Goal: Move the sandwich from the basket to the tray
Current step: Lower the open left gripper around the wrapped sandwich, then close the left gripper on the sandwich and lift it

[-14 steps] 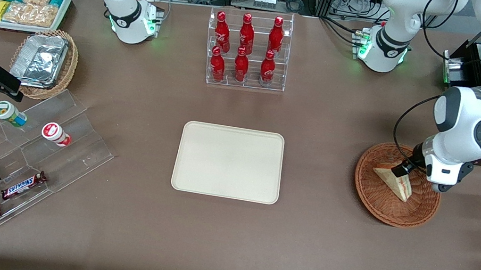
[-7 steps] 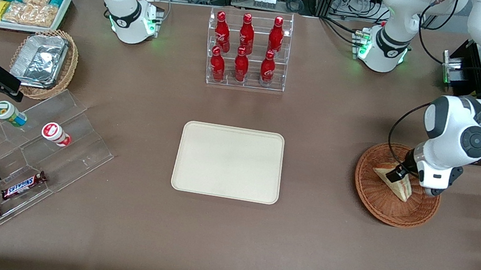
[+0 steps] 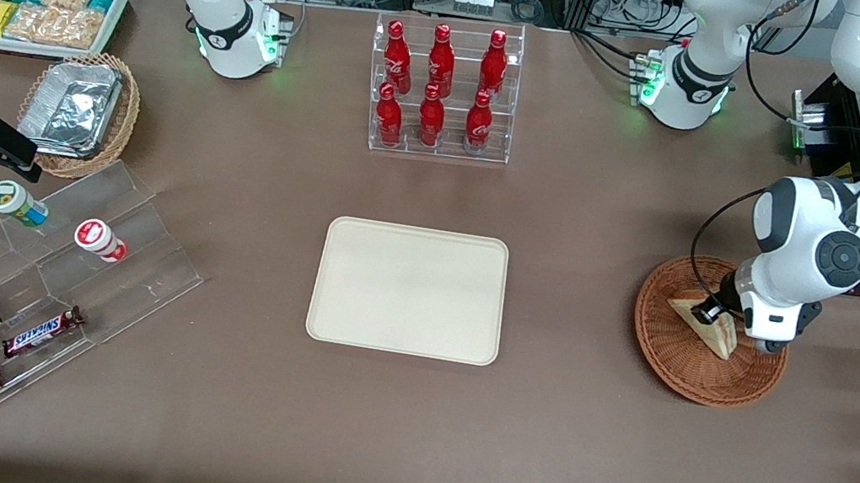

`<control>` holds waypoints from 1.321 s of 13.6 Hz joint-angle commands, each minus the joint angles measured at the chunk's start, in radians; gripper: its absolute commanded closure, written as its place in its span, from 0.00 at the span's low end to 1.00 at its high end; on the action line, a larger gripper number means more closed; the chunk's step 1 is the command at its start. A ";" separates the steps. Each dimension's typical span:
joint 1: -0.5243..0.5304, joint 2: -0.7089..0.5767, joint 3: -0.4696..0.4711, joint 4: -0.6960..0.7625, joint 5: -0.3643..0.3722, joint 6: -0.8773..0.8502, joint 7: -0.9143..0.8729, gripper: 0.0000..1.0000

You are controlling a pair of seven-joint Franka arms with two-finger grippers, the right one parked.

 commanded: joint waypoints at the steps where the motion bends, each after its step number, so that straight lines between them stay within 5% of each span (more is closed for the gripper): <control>1: -0.018 -0.011 0.000 0.047 0.012 -0.054 -0.036 0.83; 11: -0.223 -0.128 -0.003 0.274 0.106 -0.525 -0.056 0.83; 18: -0.481 -0.043 -0.009 0.435 0.049 -0.535 -0.067 0.83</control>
